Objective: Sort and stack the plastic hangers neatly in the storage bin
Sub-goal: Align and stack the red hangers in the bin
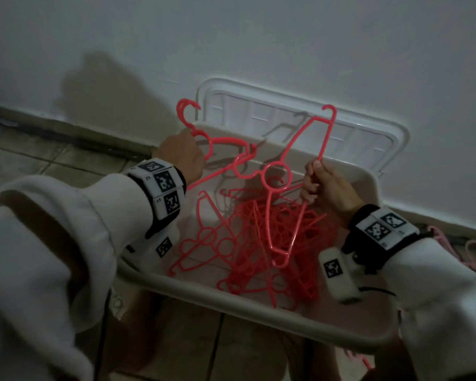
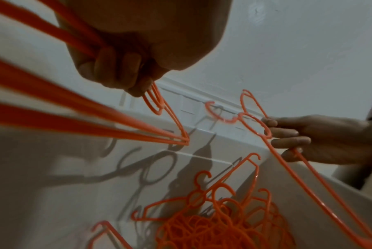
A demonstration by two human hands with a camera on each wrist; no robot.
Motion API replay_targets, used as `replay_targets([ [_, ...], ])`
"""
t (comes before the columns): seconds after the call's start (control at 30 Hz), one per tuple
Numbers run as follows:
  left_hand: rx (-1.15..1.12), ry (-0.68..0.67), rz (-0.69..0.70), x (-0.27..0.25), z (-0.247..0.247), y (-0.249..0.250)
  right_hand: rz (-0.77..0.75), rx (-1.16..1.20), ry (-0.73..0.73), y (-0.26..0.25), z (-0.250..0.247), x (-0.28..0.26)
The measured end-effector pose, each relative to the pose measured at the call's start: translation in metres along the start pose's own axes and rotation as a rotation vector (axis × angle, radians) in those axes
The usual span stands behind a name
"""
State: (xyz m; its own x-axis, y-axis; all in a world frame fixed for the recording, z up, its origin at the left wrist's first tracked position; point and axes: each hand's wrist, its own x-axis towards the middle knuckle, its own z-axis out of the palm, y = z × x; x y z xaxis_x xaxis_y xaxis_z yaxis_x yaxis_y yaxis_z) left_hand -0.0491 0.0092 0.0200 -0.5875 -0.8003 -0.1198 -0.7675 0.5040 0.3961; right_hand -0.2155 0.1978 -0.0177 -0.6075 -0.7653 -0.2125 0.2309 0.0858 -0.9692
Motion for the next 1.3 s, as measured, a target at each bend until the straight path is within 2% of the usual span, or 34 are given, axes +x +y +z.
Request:
replay_targets([
  [0.03, -0.068, -0.040, -0.012, 0.001, 0.003, -0.001, 0.035, 0.099, -0.011, -0.002, 0.001, -0.001],
  [0.1, -0.350, -0.128, -0.032, 0.000, 0.013, 0.001, 0.093, 0.208, -0.033, -0.003, 0.005, -0.003],
  [0.17, -0.644, -0.273, -0.120, -0.007, 0.018, 0.012, 0.135, 0.262, -0.065, -0.001, 0.014, -0.006],
  [0.23, -0.853, -0.443, -0.209, -0.015, 0.020, 0.027, 0.155, 0.275, -0.077, 0.002, 0.024, -0.008],
  [0.27, -0.936, -0.479, -0.212, -0.020, 0.020, 0.034, 0.164, 0.279, -0.075, 0.005, 0.029, -0.009],
  [0.33, -1.042, -0.457, -0.150, -0.026, 0.018, 0.045, 0.194, 0.315, -0.050, 0.009, 0.038, -0.011],
  [0.37, -1.061, -0.396, -0.106, -0.027, 0.018, 0.047, 0.218, 0.331, -0.037, 0.010, 0.042, -0.012],
  [0.43, -0.902, -0.273, 0.009, -0.027, 0.023, 0.045, 0.274, 0.339, -0.039, 0.011, 0.047, -0.012],
  [0.5, -0.665, -0.242, 0.068, -0.025, 0.031, 0.037, 0.352, 0.181, -0.061, 0.012, 0.050, -0.012],
  [0.57, -0.544, -0.258, 0.048, -0.022, 0.038, 0.027, 0.338, -0.269, -0.113, 0.015, 0.048, -0.012],
  [0.63, -0.601, -0.278, 0.009, -0.020, 0.042, 0.020, 0.258, -0.822, -0.223, 0.020, 0.041, -0.011],
  [0.67, -0.675, -0.288, -0.030, -0.018, 0.042, 0.018, 0.268, -0.989, -0.305, 0.022, 0.040, -0.012],
  [0.77, -0.716, -0.305, -0.054, -0.013, 0.041, 0.011, 0.492, -1.156, -0.615, 0.034, 0.045, -0.024],
  [0.8, -0.683, -0.310, -0.040, -0.010, 0.043, 0.008, 0.542, -1.167, -0.655, 0.037, 0.049, -0.027],
  [0.9, -0.607, -0.288, -0.053, -0.004, 0.044, 0.003, 0.611, -1.167, -0.647, 0.036, 0.053, -0.031],
  [1.0, -0.634, -0.278, -0.074, -0.002, 0.044, 0.004, 0.611, -1.317, -0.561, 0.018, 0.046, -0.031],
  [1.1, -0.754, -0.257, -0.116, -0.003, 0.039, 0.010, 0.456, -1.619, -0.572, -0.002, 0.034, -0.027],
  [1.2, -0.767, -0.270, -0.083, -0.002, 0.040, 0.007, 0.365, -1.729, -0.465, -0.013, 0.022, -0.021],
  [1.3, -0.657, -0.284, 0.021, 0.000, 0.047, -0.003, 0.322, -1.746, -0.338, -0.011, 0.010, -0.019],
])
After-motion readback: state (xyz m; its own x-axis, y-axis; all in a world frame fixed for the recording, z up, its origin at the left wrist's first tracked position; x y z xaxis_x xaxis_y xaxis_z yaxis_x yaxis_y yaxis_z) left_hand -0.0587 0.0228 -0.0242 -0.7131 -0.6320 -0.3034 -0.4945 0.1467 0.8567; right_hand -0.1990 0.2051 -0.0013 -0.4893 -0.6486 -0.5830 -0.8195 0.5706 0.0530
